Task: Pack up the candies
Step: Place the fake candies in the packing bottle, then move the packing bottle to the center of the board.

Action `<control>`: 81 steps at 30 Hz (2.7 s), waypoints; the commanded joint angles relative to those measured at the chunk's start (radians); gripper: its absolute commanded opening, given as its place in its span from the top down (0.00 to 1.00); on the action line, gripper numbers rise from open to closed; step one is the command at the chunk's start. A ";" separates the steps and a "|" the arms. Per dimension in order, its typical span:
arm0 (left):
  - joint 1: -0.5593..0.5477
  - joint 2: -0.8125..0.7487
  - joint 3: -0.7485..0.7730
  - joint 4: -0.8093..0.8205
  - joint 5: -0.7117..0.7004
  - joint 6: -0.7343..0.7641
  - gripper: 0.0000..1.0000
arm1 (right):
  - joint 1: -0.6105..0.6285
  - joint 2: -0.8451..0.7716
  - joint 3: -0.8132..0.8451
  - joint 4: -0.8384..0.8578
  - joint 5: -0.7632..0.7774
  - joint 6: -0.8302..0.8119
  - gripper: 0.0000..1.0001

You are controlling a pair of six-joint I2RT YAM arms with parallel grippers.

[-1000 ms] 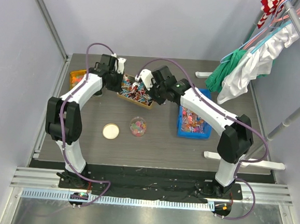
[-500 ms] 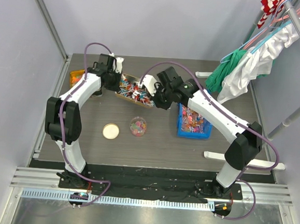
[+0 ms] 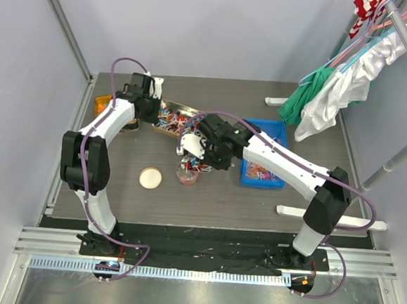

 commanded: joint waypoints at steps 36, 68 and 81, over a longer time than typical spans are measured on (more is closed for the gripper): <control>0.014 -0.006 0.029 0.053 0.036 -0.028 1.00 | 0.078 0.166 0.129 -0.201 0.313 -0.139 0.99; 0.016 -0.018 0.029 0.053 0.043 -0.030 1.00 | 0.078 0.252 0.277 -0.035 0.411 -0.131 0.99; 0.016 -0.017 0.031 0.053 0.048 -0.030 1.00 | 0.044 0.229 0.170 -0.032 0.261 -0.133 0.99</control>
